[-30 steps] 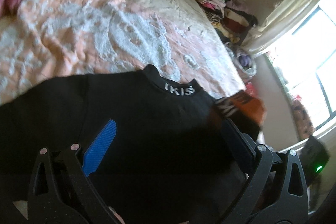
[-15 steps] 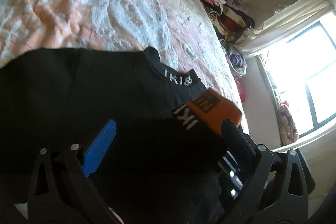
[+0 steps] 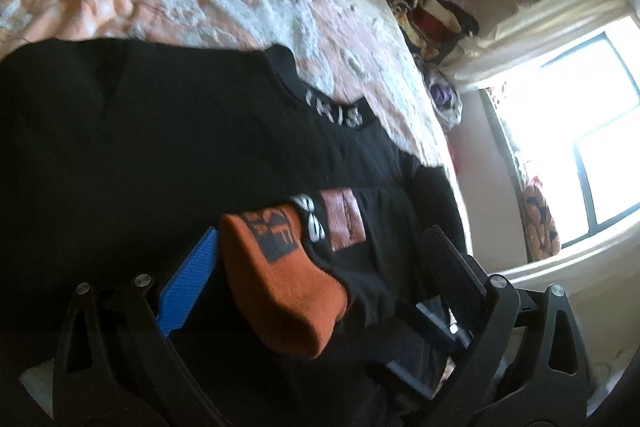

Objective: Fold small clothes
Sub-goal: 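Carry the held cuff across the shirt body toward the left gripper, then grasp the orange cuff with the left gripper while the right gripper releases it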

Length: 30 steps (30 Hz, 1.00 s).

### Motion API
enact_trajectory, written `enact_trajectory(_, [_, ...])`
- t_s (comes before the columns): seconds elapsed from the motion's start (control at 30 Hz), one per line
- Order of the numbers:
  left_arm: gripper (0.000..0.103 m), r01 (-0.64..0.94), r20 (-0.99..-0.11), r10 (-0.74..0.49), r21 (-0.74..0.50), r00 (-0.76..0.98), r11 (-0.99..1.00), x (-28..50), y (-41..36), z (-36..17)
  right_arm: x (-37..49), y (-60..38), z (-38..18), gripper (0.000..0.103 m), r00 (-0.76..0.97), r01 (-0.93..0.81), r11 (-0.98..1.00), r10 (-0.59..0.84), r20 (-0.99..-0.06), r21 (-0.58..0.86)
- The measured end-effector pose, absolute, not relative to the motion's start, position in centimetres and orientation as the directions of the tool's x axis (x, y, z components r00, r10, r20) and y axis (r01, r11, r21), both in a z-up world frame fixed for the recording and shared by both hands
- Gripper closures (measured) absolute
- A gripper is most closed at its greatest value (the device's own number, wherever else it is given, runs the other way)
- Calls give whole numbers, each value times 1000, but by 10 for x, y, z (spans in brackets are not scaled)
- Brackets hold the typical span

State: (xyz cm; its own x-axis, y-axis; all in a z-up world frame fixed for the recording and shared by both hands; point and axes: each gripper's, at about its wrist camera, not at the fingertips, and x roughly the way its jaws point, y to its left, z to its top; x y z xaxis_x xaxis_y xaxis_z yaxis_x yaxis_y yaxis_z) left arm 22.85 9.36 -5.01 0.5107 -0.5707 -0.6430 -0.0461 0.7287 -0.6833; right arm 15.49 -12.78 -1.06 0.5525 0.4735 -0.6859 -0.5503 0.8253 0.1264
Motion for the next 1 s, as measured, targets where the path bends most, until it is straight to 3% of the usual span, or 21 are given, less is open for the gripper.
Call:
enact_trajectory(0.03, [17,-39,-658,-561,-665,502,746,228,88,-52,153,-132,-10,50,558,-536,833,469,-684,135])
enact_trajectory(0.1, [42,-22,-678,-546,-636,492,771,228,78,-54,155,-145,-9,50,571,-502,851,460,-680,153])
enact_trajectory(0.17, [79,6,-692,-536,-610,484,793,227,67,-56,158,-157,-7,50,584,-468,867,447,-678,168])
enact_trajectory(0.23, [101,59,-677,-539,-594,501,802,225,61,-49,160,-167,-7,50,592,-440,879,437,-677,182])
enact_trajectory(0.43, [102,178,-599,-502,-517,624,837,211,60,7,159,-194,-7,50,614,-370,904,410,-675,212])
enact_trajectory(0.6, [102,179,-568,-469,-490,676,853,199,76,32,159,-206,-5,50,631,-331,918,387,-673,218])
enact_trajectory(1.0, [99,32,-709,-363,-433,605,901,200,102,-11,186,-221,-13,50,647,-230,959,278,-710,166])
